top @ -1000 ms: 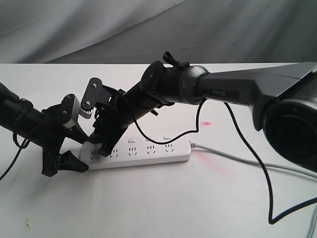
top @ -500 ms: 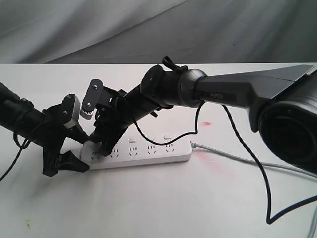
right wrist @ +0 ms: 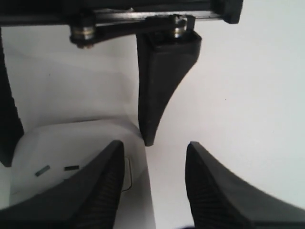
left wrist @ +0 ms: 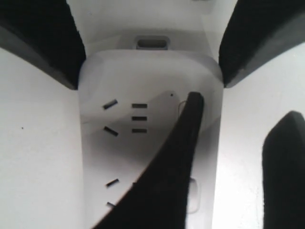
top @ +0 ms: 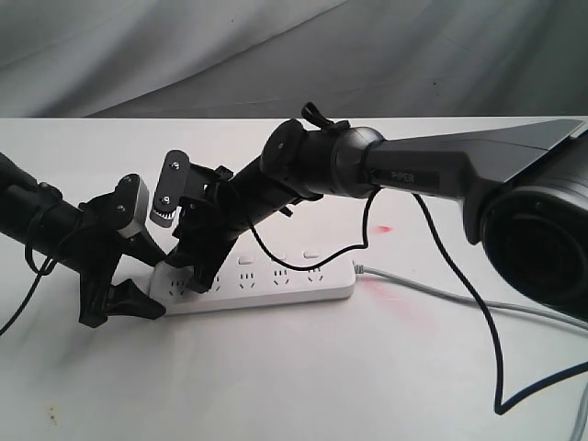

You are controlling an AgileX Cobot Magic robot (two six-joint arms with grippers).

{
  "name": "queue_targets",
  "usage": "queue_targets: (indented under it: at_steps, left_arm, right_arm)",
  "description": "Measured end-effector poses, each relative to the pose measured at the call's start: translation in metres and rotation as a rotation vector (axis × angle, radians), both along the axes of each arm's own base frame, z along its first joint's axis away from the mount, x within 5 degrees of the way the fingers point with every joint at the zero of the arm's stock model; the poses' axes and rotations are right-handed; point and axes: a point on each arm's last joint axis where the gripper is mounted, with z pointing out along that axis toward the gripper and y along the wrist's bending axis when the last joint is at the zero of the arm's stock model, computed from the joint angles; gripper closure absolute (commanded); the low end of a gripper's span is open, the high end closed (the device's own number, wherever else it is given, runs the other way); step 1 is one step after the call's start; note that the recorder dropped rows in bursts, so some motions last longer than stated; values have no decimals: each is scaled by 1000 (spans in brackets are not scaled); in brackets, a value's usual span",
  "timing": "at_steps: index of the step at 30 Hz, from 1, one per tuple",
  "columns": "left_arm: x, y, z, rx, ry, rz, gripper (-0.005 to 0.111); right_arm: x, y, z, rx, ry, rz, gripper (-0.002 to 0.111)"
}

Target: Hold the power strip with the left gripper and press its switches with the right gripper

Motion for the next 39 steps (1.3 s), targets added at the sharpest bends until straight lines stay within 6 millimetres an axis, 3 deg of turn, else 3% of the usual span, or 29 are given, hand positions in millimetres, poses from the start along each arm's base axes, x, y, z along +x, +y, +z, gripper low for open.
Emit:
queue_targets:
  at_steps: [32, 39]
  left_arm:
    - [0, 0, 0, 0, 0, 0, 40]
    - [0, 0, 0, 0, 1, 2, 40]
  right_arm:
    - [-1, 0, -10, -43, -9, 75, 68]
    - [-1, -1, 2, -50, -38, 88, 68]
